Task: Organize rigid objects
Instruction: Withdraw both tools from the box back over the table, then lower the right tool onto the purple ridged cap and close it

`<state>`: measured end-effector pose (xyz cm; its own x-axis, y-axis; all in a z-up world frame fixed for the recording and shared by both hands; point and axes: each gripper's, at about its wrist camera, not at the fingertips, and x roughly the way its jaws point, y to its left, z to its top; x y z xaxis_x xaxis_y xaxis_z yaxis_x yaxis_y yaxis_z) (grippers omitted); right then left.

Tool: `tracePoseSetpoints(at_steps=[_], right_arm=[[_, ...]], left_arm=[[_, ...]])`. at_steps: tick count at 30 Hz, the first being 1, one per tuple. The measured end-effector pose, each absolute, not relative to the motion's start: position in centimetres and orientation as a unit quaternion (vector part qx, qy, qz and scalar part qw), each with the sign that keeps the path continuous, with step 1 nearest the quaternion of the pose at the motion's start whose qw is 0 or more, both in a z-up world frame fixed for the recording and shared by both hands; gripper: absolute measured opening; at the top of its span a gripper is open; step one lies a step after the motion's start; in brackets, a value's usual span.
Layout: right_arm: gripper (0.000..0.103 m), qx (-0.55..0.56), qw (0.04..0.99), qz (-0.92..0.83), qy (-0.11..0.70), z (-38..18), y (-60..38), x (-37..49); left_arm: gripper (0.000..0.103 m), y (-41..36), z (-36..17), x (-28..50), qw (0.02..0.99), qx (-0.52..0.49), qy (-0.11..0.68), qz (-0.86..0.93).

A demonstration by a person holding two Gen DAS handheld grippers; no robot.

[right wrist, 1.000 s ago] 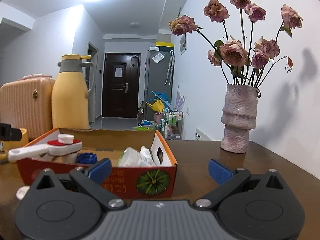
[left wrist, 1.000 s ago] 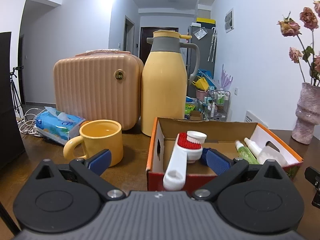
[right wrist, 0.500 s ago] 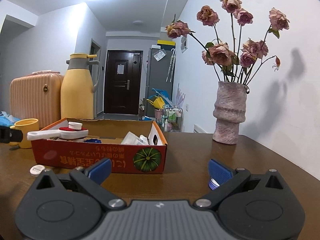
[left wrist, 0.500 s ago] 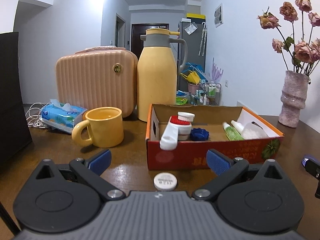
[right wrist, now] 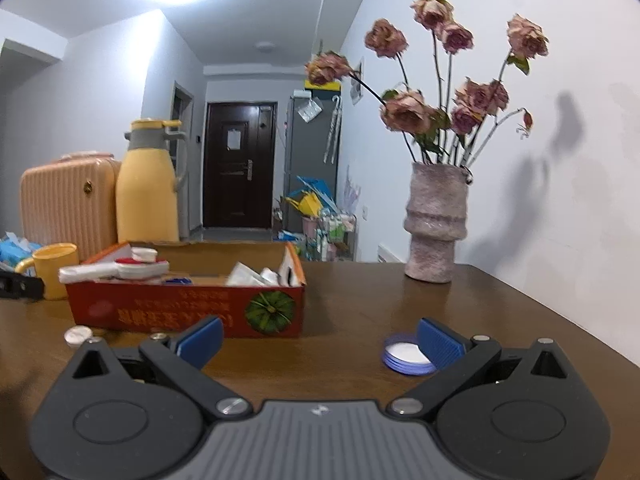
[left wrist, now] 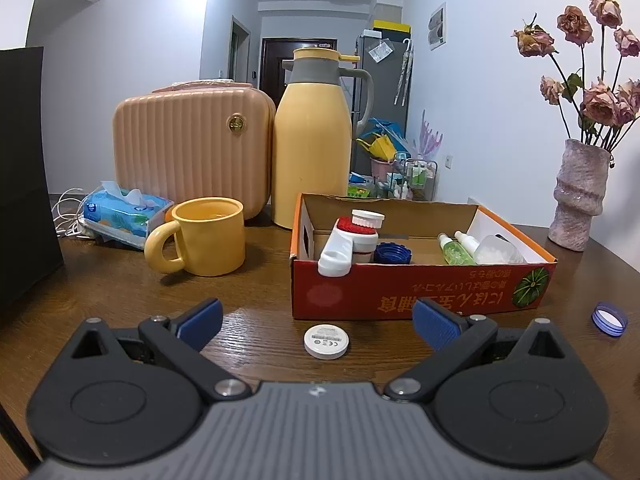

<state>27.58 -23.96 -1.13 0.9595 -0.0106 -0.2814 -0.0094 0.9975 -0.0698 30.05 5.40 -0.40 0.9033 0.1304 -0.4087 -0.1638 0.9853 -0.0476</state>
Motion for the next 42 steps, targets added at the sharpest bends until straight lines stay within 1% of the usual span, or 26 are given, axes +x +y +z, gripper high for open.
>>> tracePoseSetpoints(at_steps=[4,18,27,30,33,34,35,36,37,38,42], right_arm=[[0.103,-0.045,0.986,-0.032,0.157,-1.5,-25.9,27.5],[0.103,-0.007,0.967,-0.130,0.220,-3.7,-34.0,26.9],[0.103,0.011,0.955,-0.109,0.277,-5.7,-35.2,29.5],[0.101,0.013,0.950,-0.105,0.294,-6.1,-35.1,30.9],[0.094,0.018,0.945,-0.102,0.310,-6.5,-35.1,32.1],[0.089,0.021,0.944,-0.100,0.315,-6.6,-35.2,32.3],[0.079,0.026,0.942,-0.096,0.320,-6.8,-35.2,32.6],[0.072,0.030,0.941,-0.093,0.324,-6.9,-35.3,32.7],[0.060,0.036,0.940,-0.090,0.327,-7.0,-35.4,32.8],[0.054,0.034,0.941,-0.094,0.323,-7.0,-35.4,32.8],[0.053,0.043,0.942,-0.096,0.318,-7.0,-35.6,32.7]], left_arm=[[0.103,5.5,-0.4,30.0,0.974,-0.044,0.210,0.070],[0.103,4.7,-0.9,30.4,0.972,-0.037,0.225,0.062],[0.103,4.7,-1.6,30.9,0.968,-0.033,0.239,0.063],[0.103,4.6,-1.8,31.1,0.967,-0.033,0.245,0.064],[0.103,4.7,-2.0,31.4,0.965,-0.035,0.252,0.065],[0.103,4.7,-2.1,31.5,0.965,-0.035,0.253,0.065],[0.103,4.8,-2.1,31.5,0.964,-0.035,0.254,0.064],[0.103,4.8,-2.1,31.5,0.964,-0.036,0.255,0.063],[0.103,4.8,-2.1,31.5,0.964,-0.037,0.256,0.062],[0.103,4.8,-2.1,31.6,0.964,-0.037,0.257,0.062],[0.103,4.9,-2.2,31.6,0.963,-0.038,0.260,0.061]])
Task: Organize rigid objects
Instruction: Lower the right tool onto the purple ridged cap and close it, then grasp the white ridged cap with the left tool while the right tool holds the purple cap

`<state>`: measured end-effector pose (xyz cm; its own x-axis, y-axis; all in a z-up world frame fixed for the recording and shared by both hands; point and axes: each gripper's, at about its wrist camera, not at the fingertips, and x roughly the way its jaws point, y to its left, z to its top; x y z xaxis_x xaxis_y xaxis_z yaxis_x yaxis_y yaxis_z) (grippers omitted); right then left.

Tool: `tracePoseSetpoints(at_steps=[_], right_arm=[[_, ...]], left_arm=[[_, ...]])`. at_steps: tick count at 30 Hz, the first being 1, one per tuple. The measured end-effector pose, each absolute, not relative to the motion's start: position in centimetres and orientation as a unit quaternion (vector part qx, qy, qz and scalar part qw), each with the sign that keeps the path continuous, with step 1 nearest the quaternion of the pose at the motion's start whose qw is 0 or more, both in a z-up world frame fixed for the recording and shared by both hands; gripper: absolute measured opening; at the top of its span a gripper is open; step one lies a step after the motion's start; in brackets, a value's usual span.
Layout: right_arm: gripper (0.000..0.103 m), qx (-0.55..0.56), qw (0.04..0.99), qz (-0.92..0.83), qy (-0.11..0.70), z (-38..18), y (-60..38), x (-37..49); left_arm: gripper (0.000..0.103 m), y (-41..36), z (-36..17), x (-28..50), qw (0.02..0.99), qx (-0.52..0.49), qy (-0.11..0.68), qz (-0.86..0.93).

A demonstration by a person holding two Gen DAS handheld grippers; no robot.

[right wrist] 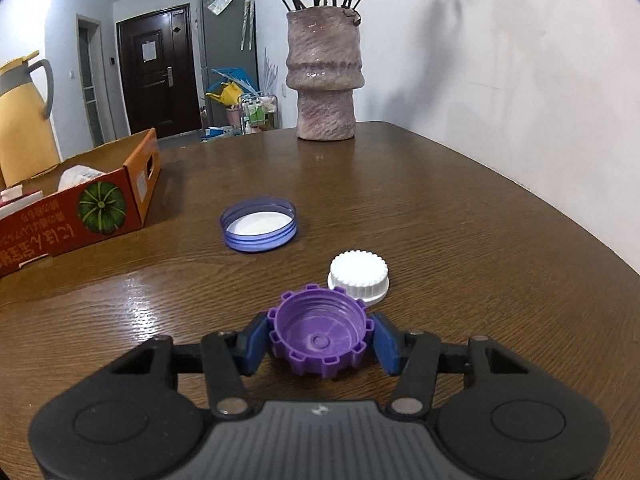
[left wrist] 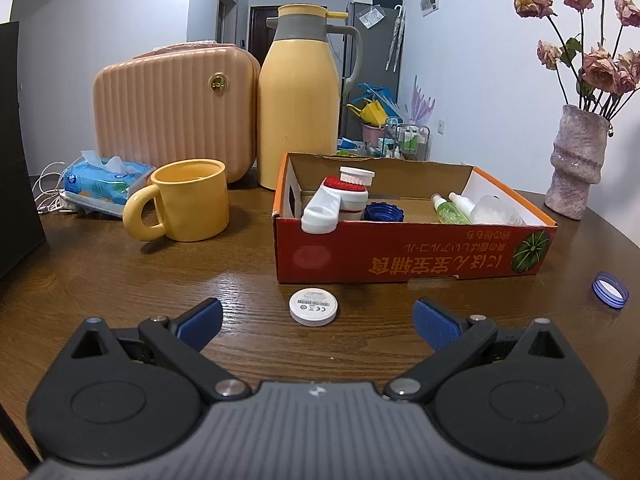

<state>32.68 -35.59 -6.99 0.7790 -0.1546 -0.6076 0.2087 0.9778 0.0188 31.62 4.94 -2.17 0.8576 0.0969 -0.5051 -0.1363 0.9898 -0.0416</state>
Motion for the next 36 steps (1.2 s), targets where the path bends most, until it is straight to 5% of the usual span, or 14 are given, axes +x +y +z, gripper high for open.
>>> tracePoseSetpoints(at_steps=[24,36], right_arm=[[0.053,0.048,0.968,-0.086,0.231,-4.0,-33.3,30.8],[0.053,0.060,0.973,-0.097,0.198,-3.3,-37.2,29.7]], left_arm=[[0.103,4.2,-1.8,31.4,0.963,-0.034,0.266,0.036],[0.103,-2.8,-1.1,32.8,0.961,-0.020,0.273,-0.035]])
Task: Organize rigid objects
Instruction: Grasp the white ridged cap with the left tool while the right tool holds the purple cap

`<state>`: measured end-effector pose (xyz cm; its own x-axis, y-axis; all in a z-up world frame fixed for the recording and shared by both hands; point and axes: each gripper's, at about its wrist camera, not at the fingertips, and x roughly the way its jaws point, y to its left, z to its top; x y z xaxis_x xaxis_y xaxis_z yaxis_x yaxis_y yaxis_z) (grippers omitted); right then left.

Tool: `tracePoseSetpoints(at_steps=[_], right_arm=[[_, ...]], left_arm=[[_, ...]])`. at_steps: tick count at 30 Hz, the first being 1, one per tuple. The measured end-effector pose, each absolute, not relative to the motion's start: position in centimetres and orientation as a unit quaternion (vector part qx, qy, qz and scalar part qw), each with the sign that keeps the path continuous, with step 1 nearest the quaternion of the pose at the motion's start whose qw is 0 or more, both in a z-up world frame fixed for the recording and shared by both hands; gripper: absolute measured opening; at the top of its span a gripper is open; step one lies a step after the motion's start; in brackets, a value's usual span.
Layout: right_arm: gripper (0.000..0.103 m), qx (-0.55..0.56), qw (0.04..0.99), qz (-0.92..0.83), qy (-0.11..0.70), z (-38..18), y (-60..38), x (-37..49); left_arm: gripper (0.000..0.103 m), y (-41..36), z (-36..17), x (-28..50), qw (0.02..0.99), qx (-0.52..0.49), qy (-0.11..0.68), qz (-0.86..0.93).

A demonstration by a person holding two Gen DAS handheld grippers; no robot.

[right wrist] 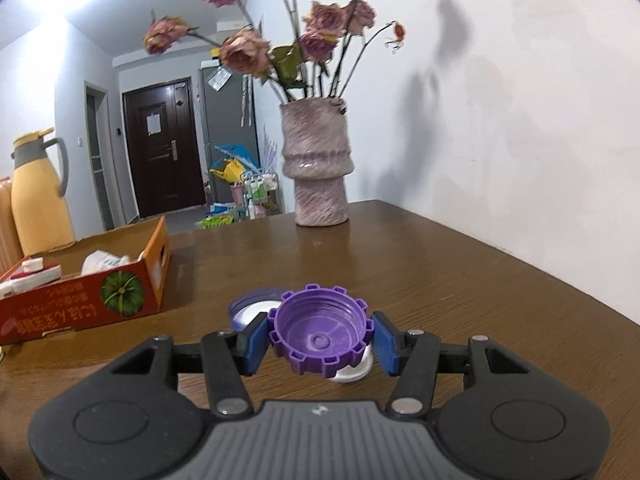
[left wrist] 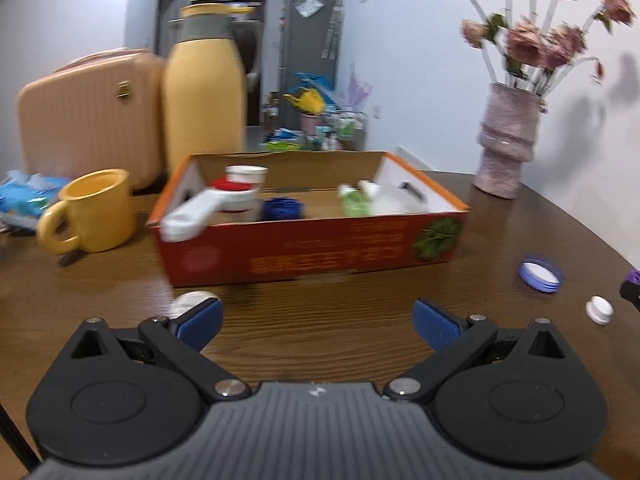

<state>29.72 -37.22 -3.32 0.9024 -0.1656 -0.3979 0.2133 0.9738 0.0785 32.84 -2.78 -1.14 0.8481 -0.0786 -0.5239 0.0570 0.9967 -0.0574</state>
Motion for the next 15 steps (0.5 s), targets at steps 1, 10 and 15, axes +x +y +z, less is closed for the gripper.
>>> tracePoseSetpoints(at_steps=[1,10,15], right_arm=[[0.053,0.062,0.974,-0.100,0.196,-3.3,-37.6,29.6],[0.053,0.081,0.975,-0.107,0.179,-3.5,-40.8,29.5],[0.053,0.081,0.976,-0.105,0.174,-3.6,-41.8,29.8]], left_arm=[[0.103,-3.7,-1.1,33.0,0.961,-0.017,0.272,-0.044],[0.103,-12.1,-1.5,34.7,0.955,0.015,0.278,-0.106],[0.103,-16.2,-2.4,35.5,0.948,0.035,0.289,-0.131]])
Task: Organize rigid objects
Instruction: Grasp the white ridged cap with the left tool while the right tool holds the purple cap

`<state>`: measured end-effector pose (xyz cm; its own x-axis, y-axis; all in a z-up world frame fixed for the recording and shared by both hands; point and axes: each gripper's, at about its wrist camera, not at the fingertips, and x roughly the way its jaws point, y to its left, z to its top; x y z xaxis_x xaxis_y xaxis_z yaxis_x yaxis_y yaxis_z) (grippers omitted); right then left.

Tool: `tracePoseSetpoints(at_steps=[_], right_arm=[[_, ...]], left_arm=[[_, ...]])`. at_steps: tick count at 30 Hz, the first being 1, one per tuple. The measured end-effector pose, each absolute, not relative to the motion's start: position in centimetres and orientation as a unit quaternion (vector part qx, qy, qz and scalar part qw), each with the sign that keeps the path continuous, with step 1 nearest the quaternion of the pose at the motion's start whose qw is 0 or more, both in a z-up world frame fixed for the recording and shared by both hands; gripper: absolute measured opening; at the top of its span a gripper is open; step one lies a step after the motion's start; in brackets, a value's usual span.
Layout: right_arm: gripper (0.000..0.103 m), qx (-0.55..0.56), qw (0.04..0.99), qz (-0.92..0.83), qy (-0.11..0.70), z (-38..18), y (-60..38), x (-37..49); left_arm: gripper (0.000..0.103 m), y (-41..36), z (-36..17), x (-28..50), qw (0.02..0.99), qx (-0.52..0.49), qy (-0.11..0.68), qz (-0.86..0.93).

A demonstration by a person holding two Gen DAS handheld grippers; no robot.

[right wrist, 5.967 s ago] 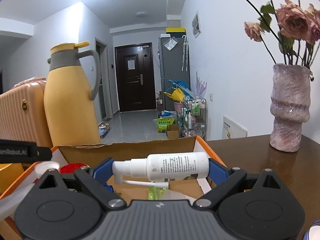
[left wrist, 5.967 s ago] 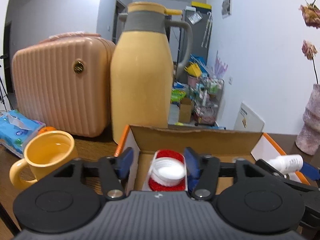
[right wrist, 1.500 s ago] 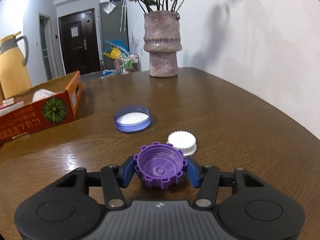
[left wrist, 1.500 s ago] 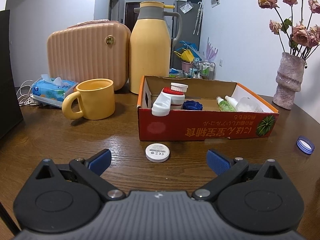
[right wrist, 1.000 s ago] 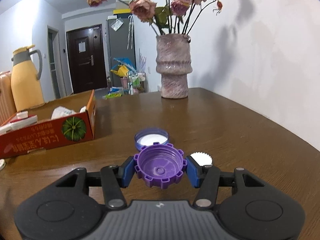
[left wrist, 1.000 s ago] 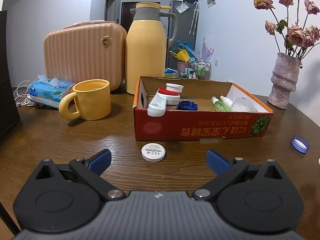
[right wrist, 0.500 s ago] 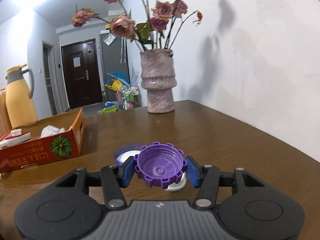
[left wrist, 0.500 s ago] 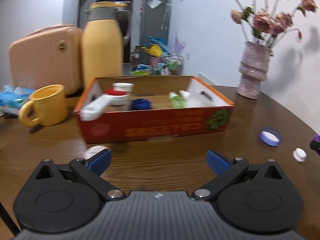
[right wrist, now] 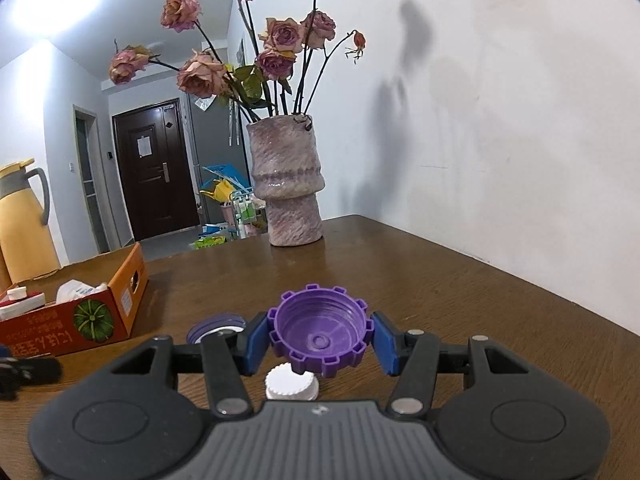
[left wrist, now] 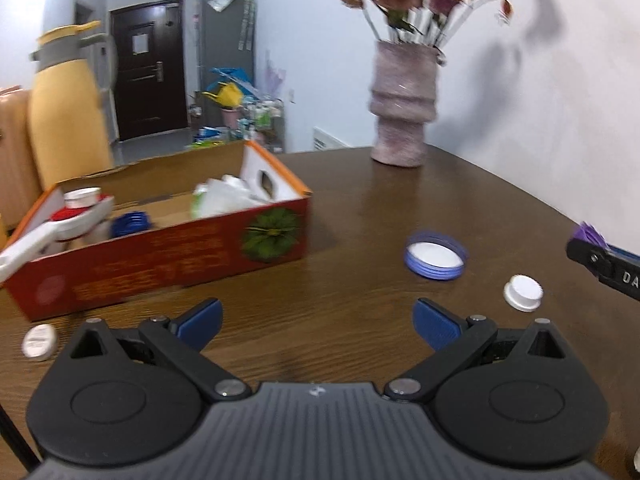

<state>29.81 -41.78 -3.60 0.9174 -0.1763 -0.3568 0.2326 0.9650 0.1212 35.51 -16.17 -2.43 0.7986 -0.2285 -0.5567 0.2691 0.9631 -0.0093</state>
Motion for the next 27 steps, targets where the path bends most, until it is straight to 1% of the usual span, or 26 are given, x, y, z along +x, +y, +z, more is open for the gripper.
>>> tracePoseSetpoints(at_steps=[14,20,27], right_arm=[[0.053,0.111,0.971,-0.122,0.175,-4.1,-44.6,30.0],[0.053,0.105,0.969,-0.137,0.179,-4.3,-44.6,29.9],[0.053,0.120,0.962,-0.161,0.186,-4.6,-45.6,29.8]], left_arm=[[0.103,-26.3,-5.3,37.5,0.921,0.081,0.329,-0.190],[0.103,-29.8,-6.8,37.9,0.911,0.094,0.343,-0.207],[0.103,-32.7,-7.2,38.2,0.910,0.099,0.338,-0.220]])
